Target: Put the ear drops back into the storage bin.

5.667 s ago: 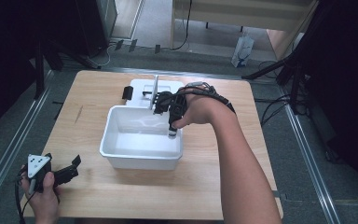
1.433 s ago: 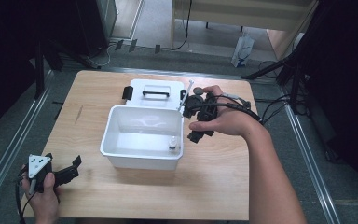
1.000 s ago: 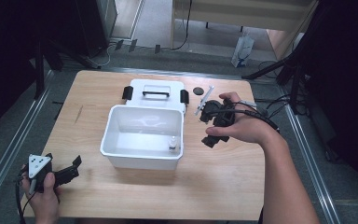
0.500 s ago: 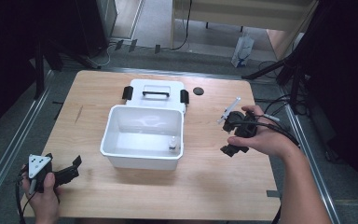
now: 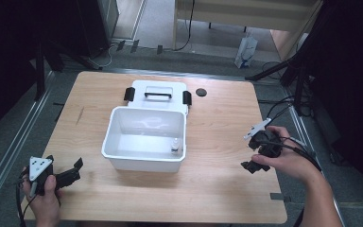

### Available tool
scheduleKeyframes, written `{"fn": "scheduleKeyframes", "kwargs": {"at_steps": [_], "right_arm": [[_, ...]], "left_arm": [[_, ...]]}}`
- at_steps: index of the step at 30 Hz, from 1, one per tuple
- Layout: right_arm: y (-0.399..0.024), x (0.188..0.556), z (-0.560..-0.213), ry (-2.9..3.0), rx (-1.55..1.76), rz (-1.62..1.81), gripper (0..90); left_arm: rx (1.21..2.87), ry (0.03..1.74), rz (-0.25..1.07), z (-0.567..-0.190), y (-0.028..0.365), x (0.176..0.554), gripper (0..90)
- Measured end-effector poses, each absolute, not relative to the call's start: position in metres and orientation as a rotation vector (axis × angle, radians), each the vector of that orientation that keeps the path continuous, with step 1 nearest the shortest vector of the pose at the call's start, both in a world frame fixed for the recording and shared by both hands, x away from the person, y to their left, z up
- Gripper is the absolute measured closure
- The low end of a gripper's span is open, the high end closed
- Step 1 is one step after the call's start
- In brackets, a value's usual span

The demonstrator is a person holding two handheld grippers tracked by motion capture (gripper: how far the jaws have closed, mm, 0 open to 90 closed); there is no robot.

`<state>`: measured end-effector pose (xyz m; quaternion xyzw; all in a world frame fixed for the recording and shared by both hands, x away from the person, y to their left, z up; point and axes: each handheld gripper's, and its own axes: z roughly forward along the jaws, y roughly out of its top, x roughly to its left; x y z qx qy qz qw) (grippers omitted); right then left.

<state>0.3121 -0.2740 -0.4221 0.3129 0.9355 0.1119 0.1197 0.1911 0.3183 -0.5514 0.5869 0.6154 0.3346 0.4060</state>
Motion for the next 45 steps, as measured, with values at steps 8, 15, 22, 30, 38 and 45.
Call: {"fn": "scheduleKeyframes", "kwargs": {"at_steps": [8,15,22,30,38,45], "right_arm": [[-0.298,0.293,-0.445,2.619,1.008,0.462,0.0],[-0.311,0.278,-0.467,2.492,1.07,0.613,0.0],[-0.323,0.261,-0.485,2.278,1.159,0.831,0.0],[-0.347,0.233,-0.525,1.983,1.333,1.077,0.0],[-0.353,0.217,-0.544,1.79,1.401,1.222,0.0],[-0.353,0.217,-0.545,1.799,1.388,1.267,0.0]], "left_arm": [[1.484,1.548,0.846,-0.551,0.318,0.191,0.1],[1.487,1.548,0.847,-0.551,0.317,0.191,0.2],[1.485,1.547,0.856,-0.551,0.317,0.19,0.1],[1.483,1.547,0.863,-0.551,0.317,0.19,0.2],[1.49,1.547,0.869,-0.551,0.316,0.19,0.1],[1.492,1.554,0.875,-0.551,0.315,0.19,0.1]]}}
